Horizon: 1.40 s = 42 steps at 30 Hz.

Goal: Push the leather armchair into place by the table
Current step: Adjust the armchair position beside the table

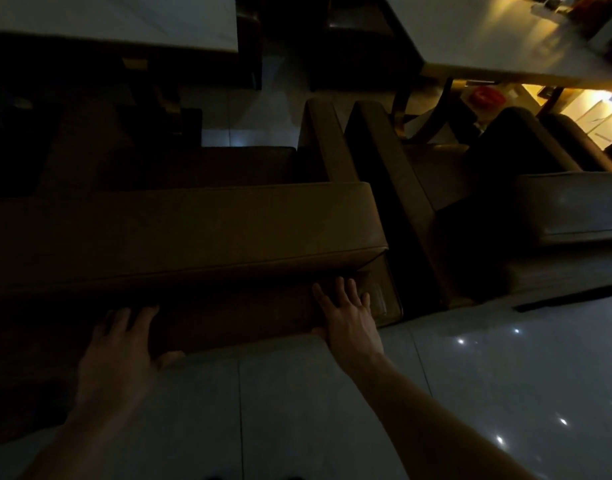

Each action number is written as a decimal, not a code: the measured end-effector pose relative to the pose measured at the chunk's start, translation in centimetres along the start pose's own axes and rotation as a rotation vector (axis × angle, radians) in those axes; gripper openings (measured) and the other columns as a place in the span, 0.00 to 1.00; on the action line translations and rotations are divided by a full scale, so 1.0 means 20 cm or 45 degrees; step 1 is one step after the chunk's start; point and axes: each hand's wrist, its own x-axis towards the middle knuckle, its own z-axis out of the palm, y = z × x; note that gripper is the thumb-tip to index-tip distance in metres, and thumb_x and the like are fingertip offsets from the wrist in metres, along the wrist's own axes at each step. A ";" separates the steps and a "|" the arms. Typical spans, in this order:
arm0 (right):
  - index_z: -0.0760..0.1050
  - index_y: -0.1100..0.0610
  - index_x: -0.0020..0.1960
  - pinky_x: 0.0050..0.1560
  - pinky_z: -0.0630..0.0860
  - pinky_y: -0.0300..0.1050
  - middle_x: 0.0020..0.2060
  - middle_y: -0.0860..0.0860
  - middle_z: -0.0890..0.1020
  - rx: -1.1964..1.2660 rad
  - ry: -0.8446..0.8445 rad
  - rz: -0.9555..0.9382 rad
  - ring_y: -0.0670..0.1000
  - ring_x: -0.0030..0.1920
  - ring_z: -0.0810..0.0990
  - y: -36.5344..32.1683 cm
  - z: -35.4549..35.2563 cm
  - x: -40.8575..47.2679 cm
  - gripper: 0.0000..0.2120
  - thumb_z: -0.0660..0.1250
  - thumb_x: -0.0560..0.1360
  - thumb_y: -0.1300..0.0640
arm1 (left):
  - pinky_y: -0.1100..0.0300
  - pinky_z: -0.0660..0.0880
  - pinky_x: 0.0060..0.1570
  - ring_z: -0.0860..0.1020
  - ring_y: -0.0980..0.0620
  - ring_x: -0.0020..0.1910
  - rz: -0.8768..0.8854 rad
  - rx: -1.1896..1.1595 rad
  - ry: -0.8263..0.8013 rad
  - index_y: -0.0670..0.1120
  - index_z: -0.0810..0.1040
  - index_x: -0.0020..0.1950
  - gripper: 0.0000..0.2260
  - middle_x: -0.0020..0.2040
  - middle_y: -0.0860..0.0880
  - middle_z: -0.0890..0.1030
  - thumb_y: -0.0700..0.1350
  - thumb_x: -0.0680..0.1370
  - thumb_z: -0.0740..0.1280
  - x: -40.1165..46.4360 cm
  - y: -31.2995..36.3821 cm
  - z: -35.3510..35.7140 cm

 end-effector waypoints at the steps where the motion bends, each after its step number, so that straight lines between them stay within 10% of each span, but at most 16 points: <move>1: 0.47 0.47 0.79 0.75 0.50 0.68 0.78 0.63 0.50 -0.012 -0.001 -0.005 0.65 0.78 0.45 0.00 0.00 0.00 0.36 0.64 0.78 0.46 | 0.37 0.73 0.55 0.66 0.33 0.65 0.005 -0.017 -0.001 0.50 0.71 0.72 0.37 0.67 0.39 0.71 0.61 0.67 0.76 0.00 0.00 0.00; 29: 0.39 0.50 0.79 0.76 0.54 0.61 0.78 0.59 0.38 0.018 -0.255 -0.006 0.62 0.77 0.37 -0.02 -0.09 -0.14 0.44 0.66 0.77 0.45 | 0.43 0.66 0.69 0.48 0.42 0.78 0.028 -0.068 -0.260 0.56 0.50 0.79 0.37 0.79 0.48 0.50 0.61 0.76 0.66 -0.05 -0.01 -0.10; 42: 0.60 0.50 0.75 0.67 0.70 0.56 0.73 0.54 0.62 0.189 -0.300 0.003 0.59 0.73 0.63 -0.06 -0.15 -0.30 0.34 0.68 0.74 0.43 | 0.50 0.73 0.61 0.70 0.45 0.68 0.006 -0.192 -0.434 0.59 0.59 0.75 0.30 0.74 0.49 0.64 0.64 0.75 0.65 -0.19 -0.04 -0.24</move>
